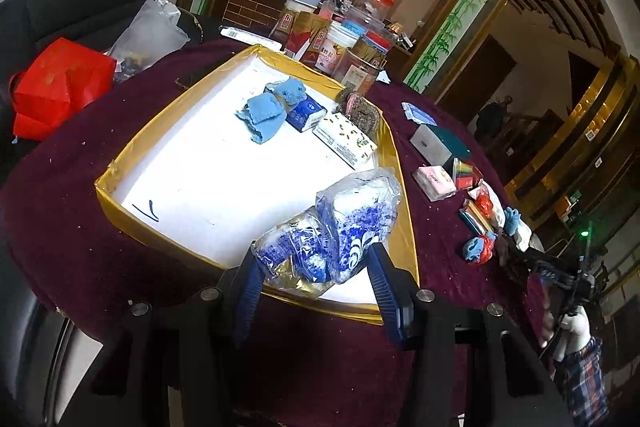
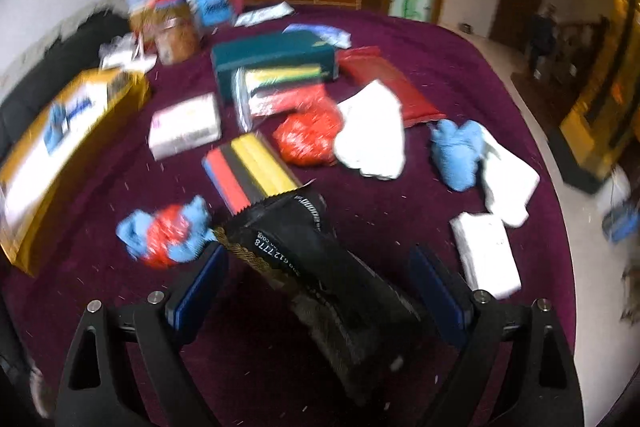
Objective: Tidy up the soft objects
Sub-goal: 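Carry the Vinda bag to the tray and open the left tool, then lower the black snack package into the tray and open the right tool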
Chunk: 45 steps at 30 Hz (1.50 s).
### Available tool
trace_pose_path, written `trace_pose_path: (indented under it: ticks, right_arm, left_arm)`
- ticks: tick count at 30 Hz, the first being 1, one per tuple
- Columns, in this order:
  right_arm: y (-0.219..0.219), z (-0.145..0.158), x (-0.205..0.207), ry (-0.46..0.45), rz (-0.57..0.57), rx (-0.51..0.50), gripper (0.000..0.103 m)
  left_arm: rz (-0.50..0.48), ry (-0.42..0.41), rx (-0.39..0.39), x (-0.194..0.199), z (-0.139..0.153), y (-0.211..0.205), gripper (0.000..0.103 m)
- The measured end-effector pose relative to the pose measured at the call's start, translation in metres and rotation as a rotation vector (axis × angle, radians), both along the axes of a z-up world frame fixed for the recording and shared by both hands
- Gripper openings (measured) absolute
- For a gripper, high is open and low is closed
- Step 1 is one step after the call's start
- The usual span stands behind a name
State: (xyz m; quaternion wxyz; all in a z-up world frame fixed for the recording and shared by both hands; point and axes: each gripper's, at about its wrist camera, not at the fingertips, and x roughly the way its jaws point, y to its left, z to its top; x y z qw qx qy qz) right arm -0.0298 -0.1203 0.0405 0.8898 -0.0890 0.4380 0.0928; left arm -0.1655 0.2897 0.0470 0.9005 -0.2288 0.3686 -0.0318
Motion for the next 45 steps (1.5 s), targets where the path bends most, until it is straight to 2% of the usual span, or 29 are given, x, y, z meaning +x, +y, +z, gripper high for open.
trace_pose_path:
  ticks: [1, 2, 3, 6, 8, 11, 14, 17, 19, 22, 25, 29, 33, 35, 37, 41, 43, 45]
  right_arm:
    - [0.005, -0.009, 0.007, 0.019, 0.025, -0.041, 0.087]
    - [0.007, -0.016, 0.012, 0.034, 0.035, -0.068, 0.071]
    - [0.007, -0.024, 0.018, 0.058, 0.042, -0.086, 0.049]
    - [-0.002, -0.025, 0.020, 0.094, 0.039, -0.011, 0.041]
    - [-0.009, -0.020, 0.015, 0.081, 0.021, 0.010, 0.041]
    - [-0.022, -0.001, 0.006, 0.060, -0.017, 0.097, 0.041]
    - [-0.016, 0.033, -0.006, 0.007, 0.003, 0.155, 0.041]
    - [0.013, 0.063, -0.011, -0.007, 0.091, 0.215, 0.041]
    - [0.044, 0.076, -0.008, 0.016, 0.169, 0.256, 0.041]
    - [0.090, 0.079, -0.003, 0.065, 0.257, 0.295, 0.041]
    - [0.142, 0.077, -0.001, 0.109, 0.341, 0.292, 0.041]
    - [0.195, 0.071, -0.001, 0.148, 0.410, 0.272, 0.041]
    - [0.248, 0.054, 0.009, 0.224, 0.444, 0.251, 0.041]
    - [0.262, 0.043, 0.014, 0.264, 0.452, 0.242, 0.041]
    - [0.278, 0.029, 0.021, 0.308, 0.453, 0.232, 0.041]
    - [0.305, 0.004, 0.035, 0.394, 0.451, 0.210, 0.042]
    - [0.315, -0.004, 0.041, 0.410, 0.438, 0.188, 0.042]
    - [0.326, -0.008, 0.049, 0.393, 0.425, 0.147, 0.042]
  left_arm:
    - [0.003, 0.002, 0.002, 0.000, 0.000, -0.001, 0.055]
    - [0.003, 0.002, 0.002, -0.001, 0.001, -0.001, 0.055]
    - [0.003, 0.002, 0.004, -0.003, 0.002, -0.001, 0.055]
    - [0.014, 0.005, 0.014, -0.006, 0.006, 0.002, 0.055]
    - [0.025, 0.015, 0.004, -0.004, 0.009, 0.008, 0.055]
    - [0.025, 0.045, -0.006, 0.007, 0.012, 0.016, 0.055]
    - [0.010, 0.100, 0.027, 0.034, 0.014, 0.017, 0.055]
    - [-0.006, 0.156, 0.033, 0.063, 0.011, 0.017, 0.055]
    - [-0.015, 0.208, 0.024, 0.086, 0.003, 0.017, 0.055]
    - [-0.007, 0.279, 0.010, 0.115, -0.011, 0.020, 0.055]
    - [0.029, 0.339, -0.009, 0.143, -0.025, 0.030, 0.056]
    - [0.127, 0.302, -0.001, 0.173, -0.022, 0.053, 0.061]
    - [0.170, 0.252, -0.098, 0.181, -0.022, 0.072, 0.065]
    - [0.173, 0.209, -0.131, 0.171, -0.020, 0.073, 0.070]
    - [0.186, 0.179, -0.133, 0.161, -0.019, 0.072, 0.071]
    - [0.233, 0.118, -0.223, 0.135, -0.016, 0.082, 0.073]
    - [0.229, 0.066, -0.252, 0.118, -0.007, 0.083, 0.076]
    - [0.215, 0.020, -0.246, 0.105, 0.003, 0.081, 0.077]
